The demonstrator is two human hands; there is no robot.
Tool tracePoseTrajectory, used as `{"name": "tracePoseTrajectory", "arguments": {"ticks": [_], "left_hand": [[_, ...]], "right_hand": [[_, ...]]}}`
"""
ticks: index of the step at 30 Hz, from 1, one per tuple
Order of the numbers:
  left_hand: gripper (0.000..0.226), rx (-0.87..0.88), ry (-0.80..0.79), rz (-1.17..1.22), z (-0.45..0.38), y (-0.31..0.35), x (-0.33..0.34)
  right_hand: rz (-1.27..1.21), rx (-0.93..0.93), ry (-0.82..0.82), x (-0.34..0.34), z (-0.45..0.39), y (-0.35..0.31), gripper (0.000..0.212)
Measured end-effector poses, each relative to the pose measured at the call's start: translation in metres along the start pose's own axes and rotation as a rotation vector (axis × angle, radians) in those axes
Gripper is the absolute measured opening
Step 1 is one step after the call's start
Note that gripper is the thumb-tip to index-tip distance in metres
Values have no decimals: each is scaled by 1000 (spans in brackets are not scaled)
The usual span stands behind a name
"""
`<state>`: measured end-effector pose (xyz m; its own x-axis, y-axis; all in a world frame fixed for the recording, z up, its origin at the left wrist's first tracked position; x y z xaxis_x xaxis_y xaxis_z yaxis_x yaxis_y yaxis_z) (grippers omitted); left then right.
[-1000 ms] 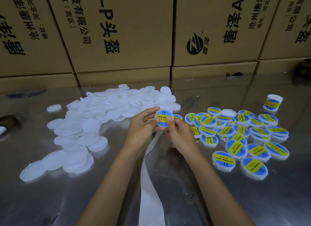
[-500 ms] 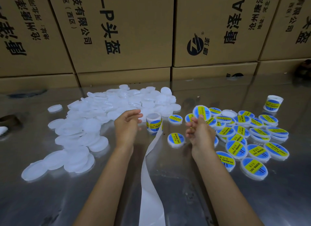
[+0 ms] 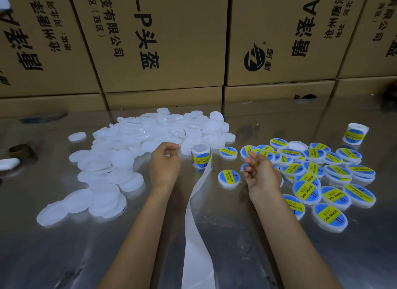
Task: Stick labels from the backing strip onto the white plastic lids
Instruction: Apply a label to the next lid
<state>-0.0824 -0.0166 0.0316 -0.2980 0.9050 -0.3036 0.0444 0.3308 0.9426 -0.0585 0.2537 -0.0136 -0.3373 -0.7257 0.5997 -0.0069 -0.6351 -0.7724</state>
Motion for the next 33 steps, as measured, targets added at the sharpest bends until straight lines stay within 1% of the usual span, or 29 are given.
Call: {"name": "tracePoseTrajectory", "arguments": {"ticks": [1,3,5,7,8,10,12,15,17,18,20,22,24,26,28,30,32,33], "left_hand": [[31,28,54,-167,-1,5,-11],[40,38,179,-525,-3,9,-38],[50,-69,232,-734,-9,-3,-63],[52,-201,208,-835,-13,-21,-79],[48,-239,195,-858,-14,-27,-82],[36,-244,185,-892,-15,-32,-83],[31,-211,207,-913,-15,-32,-84],[36,-165,264,-867,-14,-29,-87],[46,-112,277,-808,-13,-24,-86],[51,-59,272,-735,-13,-20,-84],[57,67,238,-473,-14,-10,-77],[60,183,159,-229,-13,4,-60],[63,300,69,-89,-2,26,-33],[62,411,-26,-45,16,47,-2],[59,503,-113,-52,35,62,25],[55,585,-191,-59,49,70,44],[52,601,-222,-62,53,73,51],[54,570,-232,-36,52,73,52]], "right_hand": [[8,0,-1,0,1,0,23],[21,1,-4,1,1,0,25],[34,7,-12,2,1,1,26],[44,12,-22,4,1,1,25],[50,12,-24,5,0,1,25],[68,14,-27,5,1,1,26],[85,20,-33,6,1,2,26],[108,17,-39,7,0,3,28],[123,11,-45,8,-1,3,29],[132,8,-49,8,-1,3,29],[170,-2,-72,11,-1,2,27],[260,-29,-123,19,-1,0,25],[371,-74,-195,31,2,-2,24],[437,-130,-280,46,8,-1,23],[462,-182,-352,57,14,0,21],[477,-229,-393,62,18,-2,15],[488,-249,-407,62,18,-4,11],[489,-251,-406,61,17,-5,13]]}}
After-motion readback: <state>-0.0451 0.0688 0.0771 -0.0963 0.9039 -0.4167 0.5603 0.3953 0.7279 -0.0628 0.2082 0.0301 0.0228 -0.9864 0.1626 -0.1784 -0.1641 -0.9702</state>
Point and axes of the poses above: each hand's wrist, its own z-axis away from the middle knuckle, its own x-axis out of the palm, y = z × x, the point moved 9 cm from there along -z, towards the middle knuckle, and after that the axes turned 12 degrees about -y, right-handed, at the moved point
